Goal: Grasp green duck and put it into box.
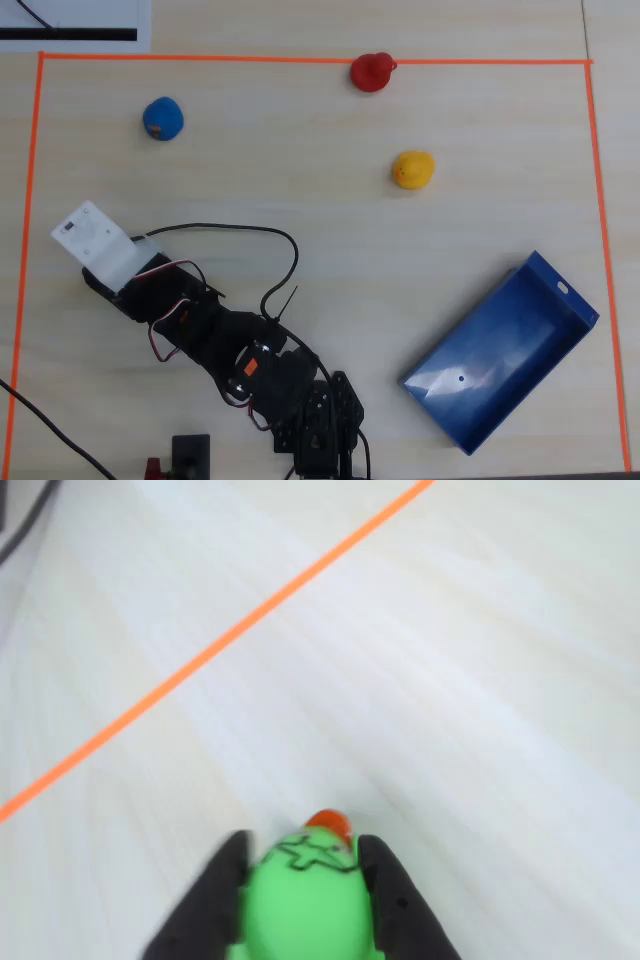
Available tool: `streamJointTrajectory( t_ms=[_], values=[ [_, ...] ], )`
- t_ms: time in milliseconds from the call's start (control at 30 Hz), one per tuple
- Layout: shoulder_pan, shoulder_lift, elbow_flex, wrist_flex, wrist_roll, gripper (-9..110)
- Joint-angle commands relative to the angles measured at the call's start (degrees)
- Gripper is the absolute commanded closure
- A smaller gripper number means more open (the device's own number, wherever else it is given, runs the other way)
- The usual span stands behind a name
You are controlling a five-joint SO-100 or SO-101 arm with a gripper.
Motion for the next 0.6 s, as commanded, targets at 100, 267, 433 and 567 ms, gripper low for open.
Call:
streamJointTrajectory(
  t_ms=[100, 267, 433, 567],
  values=[
    [1.23, 1.85, -1.93, -2.02, -0.26, 101],
    [2.2, 4.31, -0.79, -2.81, -0.09, 101],
    [5.71, 19.34, 2.02, 5.36, 0.26, 101],
    [12.83, 36.91, -0.88, 25.49, 0.88, 101]
  ],
)
